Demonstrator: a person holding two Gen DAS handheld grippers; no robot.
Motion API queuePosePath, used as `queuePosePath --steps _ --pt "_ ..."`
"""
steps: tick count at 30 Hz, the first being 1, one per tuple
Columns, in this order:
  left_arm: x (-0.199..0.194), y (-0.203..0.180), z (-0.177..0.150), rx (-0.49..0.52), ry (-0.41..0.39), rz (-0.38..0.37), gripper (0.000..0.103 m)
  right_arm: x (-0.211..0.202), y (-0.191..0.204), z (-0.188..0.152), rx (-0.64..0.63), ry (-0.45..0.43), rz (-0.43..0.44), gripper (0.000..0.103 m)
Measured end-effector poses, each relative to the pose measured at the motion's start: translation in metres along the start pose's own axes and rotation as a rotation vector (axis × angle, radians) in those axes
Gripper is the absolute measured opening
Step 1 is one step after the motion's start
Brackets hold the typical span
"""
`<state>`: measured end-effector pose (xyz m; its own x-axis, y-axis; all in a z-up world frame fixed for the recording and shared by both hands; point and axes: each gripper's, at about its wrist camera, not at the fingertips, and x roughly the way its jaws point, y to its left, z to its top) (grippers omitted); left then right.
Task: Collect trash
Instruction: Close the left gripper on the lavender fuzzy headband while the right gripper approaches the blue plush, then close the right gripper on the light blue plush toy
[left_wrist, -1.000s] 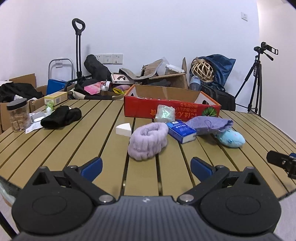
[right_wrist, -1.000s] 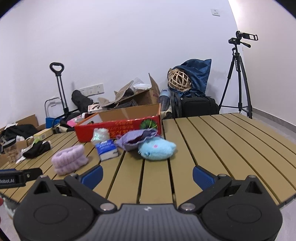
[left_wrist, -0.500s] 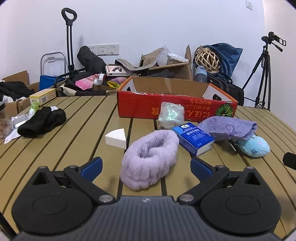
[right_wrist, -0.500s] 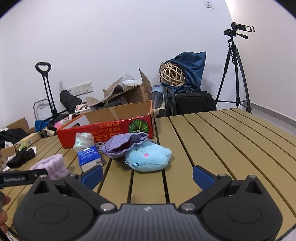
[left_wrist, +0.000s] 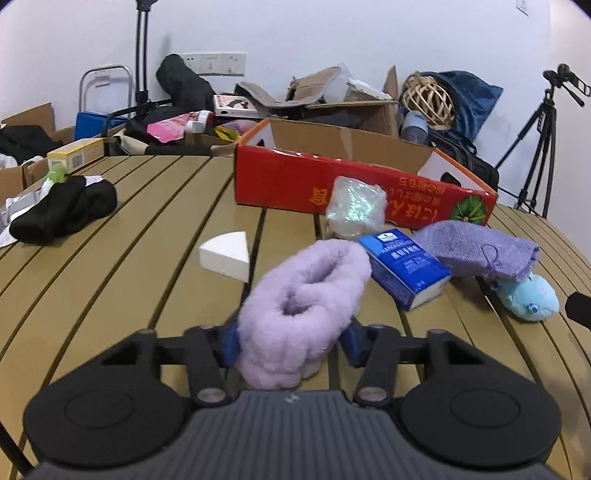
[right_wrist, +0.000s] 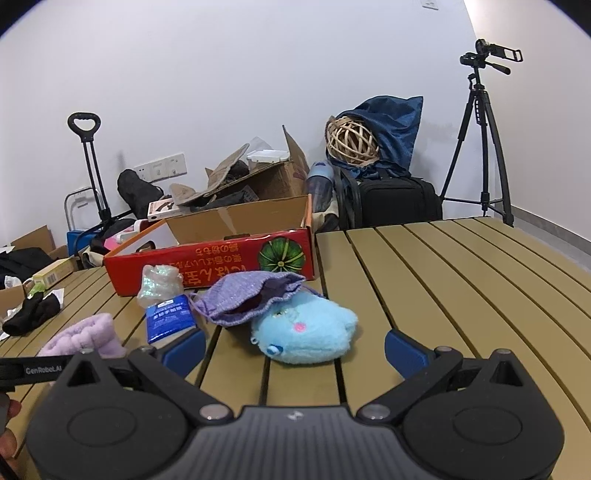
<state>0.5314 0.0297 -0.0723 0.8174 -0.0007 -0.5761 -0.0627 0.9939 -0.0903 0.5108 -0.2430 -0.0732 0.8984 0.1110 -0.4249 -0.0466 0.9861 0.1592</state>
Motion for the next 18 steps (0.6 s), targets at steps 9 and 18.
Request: queuePosePath --steps 9,18 --pt "-0.023 0.008 0.001 -0.015 -0.054 0.018 0.035 0.022 0.006 0.011 -0.012 0.074 -0.005 0.103" --pt "-0.048 0.005 0.007 -0.013 -0.121 0.025 0.035 0.051 0.008 0.016 -0.038 0.156 -0.043 0.103"
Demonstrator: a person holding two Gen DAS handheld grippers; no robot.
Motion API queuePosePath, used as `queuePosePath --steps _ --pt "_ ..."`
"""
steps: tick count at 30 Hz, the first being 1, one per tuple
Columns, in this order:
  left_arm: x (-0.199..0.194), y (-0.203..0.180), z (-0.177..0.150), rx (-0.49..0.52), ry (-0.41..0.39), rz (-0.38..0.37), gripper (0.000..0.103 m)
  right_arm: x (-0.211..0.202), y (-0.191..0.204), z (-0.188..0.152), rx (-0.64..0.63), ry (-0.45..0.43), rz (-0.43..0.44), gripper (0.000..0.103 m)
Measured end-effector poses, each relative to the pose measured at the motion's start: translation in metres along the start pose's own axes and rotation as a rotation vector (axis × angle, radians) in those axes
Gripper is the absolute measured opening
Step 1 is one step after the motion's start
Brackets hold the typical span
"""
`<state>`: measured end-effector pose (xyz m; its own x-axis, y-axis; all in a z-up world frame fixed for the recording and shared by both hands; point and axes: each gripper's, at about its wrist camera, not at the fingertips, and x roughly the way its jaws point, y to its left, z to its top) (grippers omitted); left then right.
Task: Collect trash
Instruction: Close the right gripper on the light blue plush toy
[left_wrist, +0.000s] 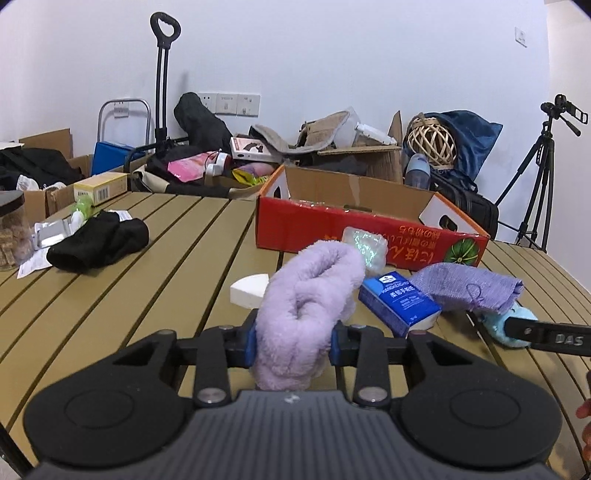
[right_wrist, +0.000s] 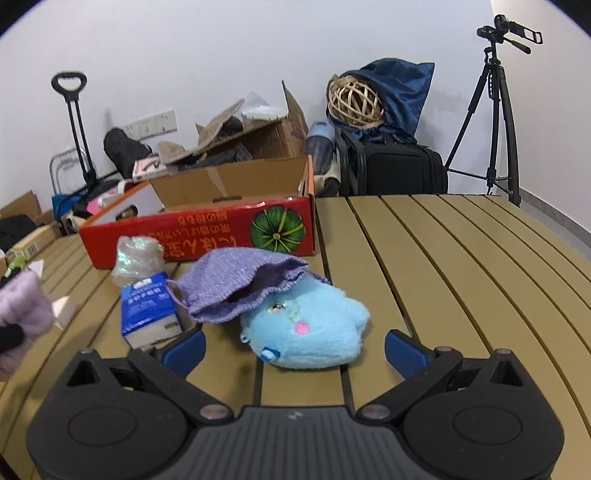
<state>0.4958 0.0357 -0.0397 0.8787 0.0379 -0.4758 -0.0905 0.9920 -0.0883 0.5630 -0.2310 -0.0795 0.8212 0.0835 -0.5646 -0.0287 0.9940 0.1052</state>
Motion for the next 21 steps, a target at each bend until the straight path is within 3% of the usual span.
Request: queuePosePath --steps 12,21 --pt "0.003 -0.005 -0.002 0.015 -0.003 0.008 0.035 0.029 -0.004 0.007 0.017 0.075 0.017 0.103" --pt "0.006 -0.006 -0.003 0.019 0.0 0.016 0.035 0.036 -0.012 0.01 0.088 0.073 0.068 0.103"
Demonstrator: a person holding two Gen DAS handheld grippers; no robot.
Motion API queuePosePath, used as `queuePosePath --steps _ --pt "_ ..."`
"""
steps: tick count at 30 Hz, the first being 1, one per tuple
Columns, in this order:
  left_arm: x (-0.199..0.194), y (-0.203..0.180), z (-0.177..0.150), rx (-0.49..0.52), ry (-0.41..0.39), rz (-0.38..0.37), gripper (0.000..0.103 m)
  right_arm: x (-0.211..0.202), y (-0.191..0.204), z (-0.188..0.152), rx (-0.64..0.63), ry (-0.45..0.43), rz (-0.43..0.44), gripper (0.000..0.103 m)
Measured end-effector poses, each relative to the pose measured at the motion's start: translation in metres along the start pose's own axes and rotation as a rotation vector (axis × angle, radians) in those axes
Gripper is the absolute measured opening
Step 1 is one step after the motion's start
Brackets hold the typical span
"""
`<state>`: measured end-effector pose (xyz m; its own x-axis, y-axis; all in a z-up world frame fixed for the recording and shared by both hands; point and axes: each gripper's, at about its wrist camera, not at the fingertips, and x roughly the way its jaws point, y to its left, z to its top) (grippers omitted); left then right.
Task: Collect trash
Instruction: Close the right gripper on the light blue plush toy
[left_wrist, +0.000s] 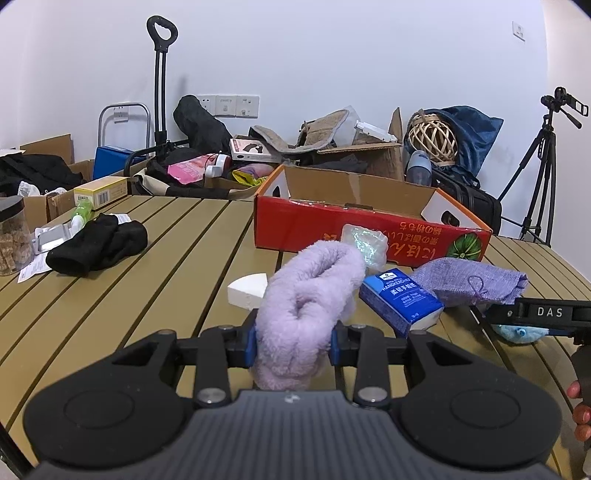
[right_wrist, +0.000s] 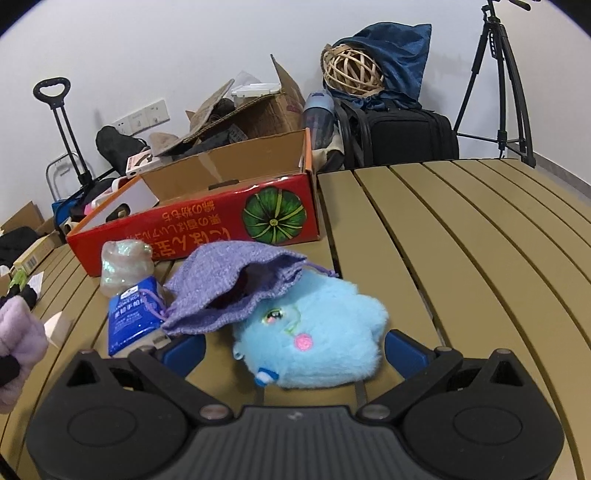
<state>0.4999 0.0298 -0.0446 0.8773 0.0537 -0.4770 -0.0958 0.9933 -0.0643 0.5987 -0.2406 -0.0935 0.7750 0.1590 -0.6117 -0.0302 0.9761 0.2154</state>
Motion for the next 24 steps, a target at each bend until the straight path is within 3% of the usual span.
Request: queuePosePath --steps 5,9,24 --pt "0.0 -0.0036 -0.0011 0.01 -0.005 -0.005 0.035 -0.0006 0.0036 -0.0002 -0.014 -0.018 0.013 0.095" --pt "0.0003 -0.0064 -0.0021 0.021 -0.005 -0.01 0.035 -0.001 0.0052 -0.0015 -0.04 -0.02 -0.008 0.076" --pt "-0.0055 -0.0019 0.0004 0.007 -0.021 -0.014 0.035 -0.0096 0.0008 -0.0056 -0.041 -0.045 0.01 0.068"
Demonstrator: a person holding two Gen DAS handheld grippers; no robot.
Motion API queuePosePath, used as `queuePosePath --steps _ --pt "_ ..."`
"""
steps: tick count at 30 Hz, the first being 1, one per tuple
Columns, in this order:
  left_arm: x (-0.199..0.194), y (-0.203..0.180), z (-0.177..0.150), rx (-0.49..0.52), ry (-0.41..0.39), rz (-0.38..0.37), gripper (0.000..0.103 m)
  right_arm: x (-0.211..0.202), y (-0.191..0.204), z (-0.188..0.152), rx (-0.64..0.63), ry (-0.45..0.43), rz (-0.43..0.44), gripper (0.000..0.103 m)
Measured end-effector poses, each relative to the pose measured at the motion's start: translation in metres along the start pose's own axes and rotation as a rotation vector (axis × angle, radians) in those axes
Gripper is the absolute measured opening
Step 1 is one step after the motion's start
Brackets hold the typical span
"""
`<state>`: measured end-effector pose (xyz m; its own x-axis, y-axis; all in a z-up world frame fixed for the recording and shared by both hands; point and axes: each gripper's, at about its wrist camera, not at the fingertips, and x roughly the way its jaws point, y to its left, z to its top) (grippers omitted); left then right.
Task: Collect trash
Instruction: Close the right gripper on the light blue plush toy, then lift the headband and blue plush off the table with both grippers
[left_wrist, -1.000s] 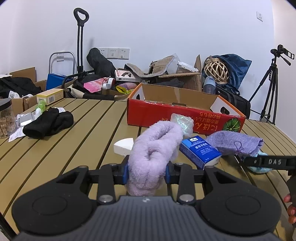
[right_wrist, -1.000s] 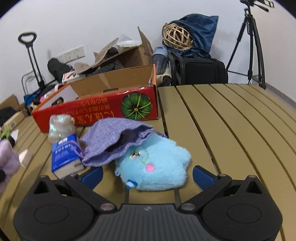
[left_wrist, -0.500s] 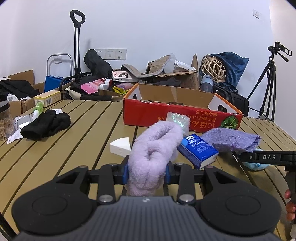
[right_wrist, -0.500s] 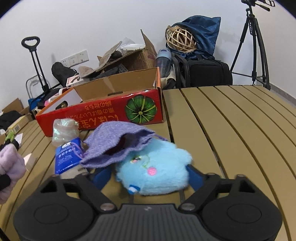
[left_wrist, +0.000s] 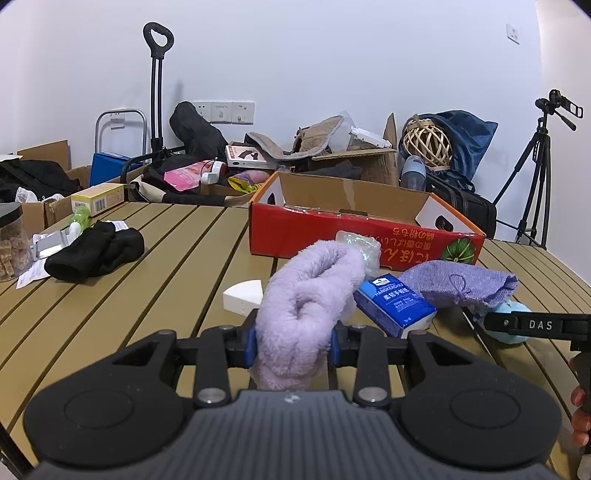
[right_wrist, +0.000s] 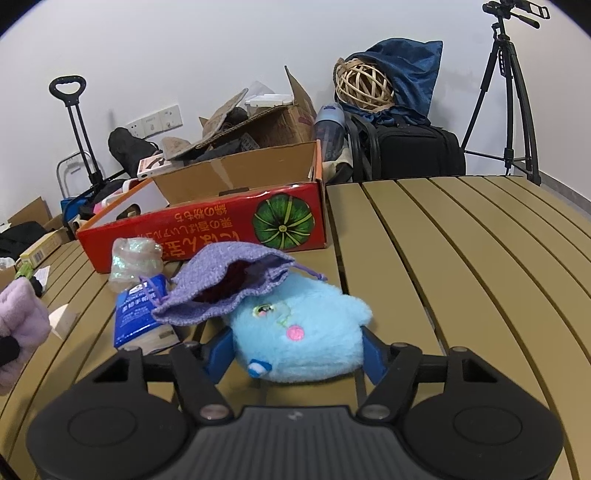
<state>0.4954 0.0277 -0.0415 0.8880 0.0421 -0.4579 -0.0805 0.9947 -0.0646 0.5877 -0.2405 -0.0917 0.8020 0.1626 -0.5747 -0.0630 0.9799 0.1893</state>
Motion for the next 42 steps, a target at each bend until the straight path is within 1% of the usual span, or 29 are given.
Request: queuePosePath --steps 5,12,19,24,29,32,38,42 --pt "-0.008 0.003 0.004 -0.013 -0.015 -0.006 0.035 -0.012 -0.004 0.0 0.009 -0.005 0.005 0.068" --pt "-0.031 0.005 0.006 -0.04 -0.029 -0.021 0.035 -0.042 -0.004 -0.005 0.0 -0.022 -0.013 0.068" --pt "-0.058 0.012 -0.002 -0.103 -0.025 -0.037 0.035 -0.08 -0.005 -0.015 0.024 -0.083 -0.005 0.068" --pt "-0.082 0.013 -0.012 -0.076 -0.042 -0.009 0.035 -0.109 -0.011 -0.031 0.057 -0.14 0.003 0.068" --pt "-0.106 0.016 -0.024 -0.06 -0.066 0.0 0.035 -0.138 -0.016 -0.045 0.067 -0.194 0.006 0.068" --pt "-0.118 0.017 -0.03 -0.048 -0.076 0.018 0.035 -0.153 -0.014 -0.054 0.044 -0.222 0.007 0.068" --pt "-0.141 0.021 -0.037 -0.037 -0.099 0.015 0.035 -0.188 -0.007 -0.07 -0.022 -0.287 0.021 0.068" --pt "-0.154 0.026 -0.043 -0.036 -0.102 0.008 0.035 -0.208 -0.004 -0.083 -0.045 -0.305 0.043 0.068"
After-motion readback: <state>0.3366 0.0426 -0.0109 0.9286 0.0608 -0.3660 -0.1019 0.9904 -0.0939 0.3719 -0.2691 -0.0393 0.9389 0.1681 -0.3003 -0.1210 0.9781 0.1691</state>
